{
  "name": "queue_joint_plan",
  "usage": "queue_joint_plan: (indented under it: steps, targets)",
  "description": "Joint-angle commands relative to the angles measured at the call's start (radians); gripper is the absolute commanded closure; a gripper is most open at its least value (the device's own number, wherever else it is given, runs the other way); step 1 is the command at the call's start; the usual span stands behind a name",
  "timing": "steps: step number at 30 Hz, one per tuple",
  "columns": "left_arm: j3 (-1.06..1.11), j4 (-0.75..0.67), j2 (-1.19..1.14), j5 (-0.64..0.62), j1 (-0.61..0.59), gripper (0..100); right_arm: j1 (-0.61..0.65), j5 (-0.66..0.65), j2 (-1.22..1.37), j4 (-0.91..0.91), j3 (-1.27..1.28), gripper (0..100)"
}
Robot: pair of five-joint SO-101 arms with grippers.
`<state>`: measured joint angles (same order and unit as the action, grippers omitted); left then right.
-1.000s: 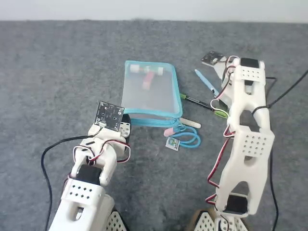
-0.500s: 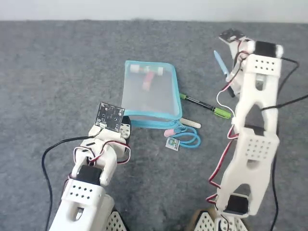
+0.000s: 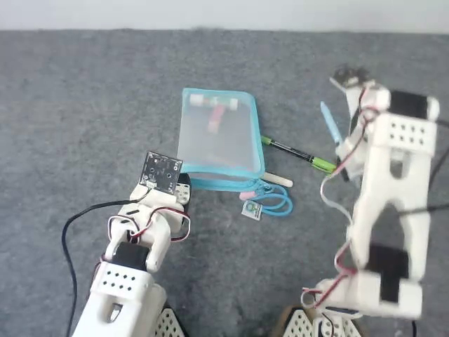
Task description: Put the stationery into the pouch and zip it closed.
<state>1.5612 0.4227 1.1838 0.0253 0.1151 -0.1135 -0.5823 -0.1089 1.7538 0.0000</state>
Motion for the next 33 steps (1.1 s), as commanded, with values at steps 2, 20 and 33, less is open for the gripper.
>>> queue_joint_plan:
  steps: [2, 20, 33]
  targets:
    - [-0.015, -0.032, 0.0, 0.0, 0.0, 99, 0.104, 0.011, -0.277, 0.004, 0.193, 99.3]
    - [-0.018, -0.034, 0.002, -0.002, 0.002, 99, 0.604, 0.153, -0.656, -0.047, 0.606, 99.3]
    - [-0.019, -0.06, 0.002, -0.002, 0.002, 99, 0.668, 0.025, -0.842, 0.022, 0.595, 99.3]
